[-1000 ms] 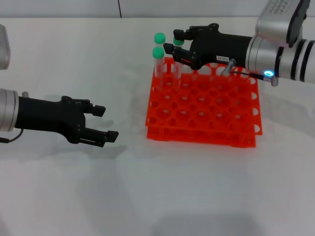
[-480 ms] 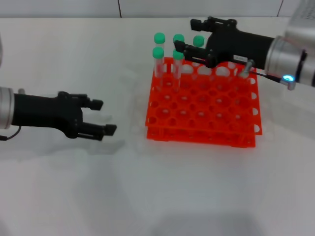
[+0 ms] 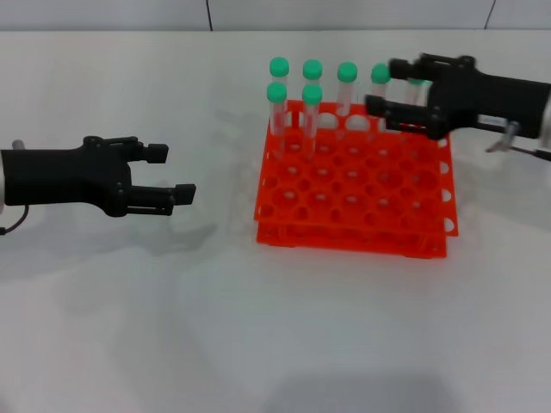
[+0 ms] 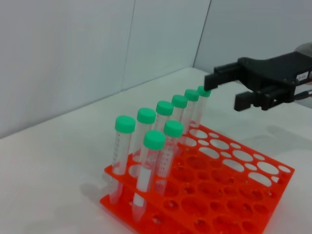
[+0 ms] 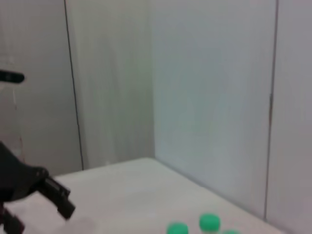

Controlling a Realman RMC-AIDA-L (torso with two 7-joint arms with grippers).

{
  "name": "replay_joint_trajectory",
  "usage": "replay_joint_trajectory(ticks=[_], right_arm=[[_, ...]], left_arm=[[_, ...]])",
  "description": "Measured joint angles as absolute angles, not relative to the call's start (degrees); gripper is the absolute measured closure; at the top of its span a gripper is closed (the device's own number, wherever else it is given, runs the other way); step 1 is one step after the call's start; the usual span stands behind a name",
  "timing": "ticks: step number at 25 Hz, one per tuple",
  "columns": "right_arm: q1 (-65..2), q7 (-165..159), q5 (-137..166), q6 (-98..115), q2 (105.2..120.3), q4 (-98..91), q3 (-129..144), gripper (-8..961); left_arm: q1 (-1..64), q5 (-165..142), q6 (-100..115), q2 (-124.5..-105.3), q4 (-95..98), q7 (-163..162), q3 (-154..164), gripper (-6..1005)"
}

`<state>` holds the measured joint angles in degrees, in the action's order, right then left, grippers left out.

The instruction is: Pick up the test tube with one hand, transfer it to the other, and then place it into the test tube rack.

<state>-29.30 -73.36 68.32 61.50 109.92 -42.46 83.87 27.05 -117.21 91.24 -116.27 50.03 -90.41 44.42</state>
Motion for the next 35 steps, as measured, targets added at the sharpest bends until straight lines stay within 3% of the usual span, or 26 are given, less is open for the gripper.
replay_joint_trajectory(ticks=[12,17,23,35], right_arm=[[-27.03,-79.02,87.22,75.25,109.60,-44.39,66.27,290],[-26.50,-79.57,87.31,75.83,109.56,-44.40,65.88,237],[-26.48,-79.70,88.84,76.25,110.10,-44.41,65.89,88],[-26.35,-79.72,89.84,76.08,111.00,-45.16,66.01,90]], left_arm=[[26.67,-111.43,91.51,-116.45,50.00,-90.90,44.38,130],[26.46,-111.25,92.02,-116.50,50.00,-91.80,44.38,128],[26.39,-111.22,93.04,-116.54,50.01,-91.86,44.38,129],[26.36,-111.17,93.44,-116.31,50.04,-92.46,44.38,128]])
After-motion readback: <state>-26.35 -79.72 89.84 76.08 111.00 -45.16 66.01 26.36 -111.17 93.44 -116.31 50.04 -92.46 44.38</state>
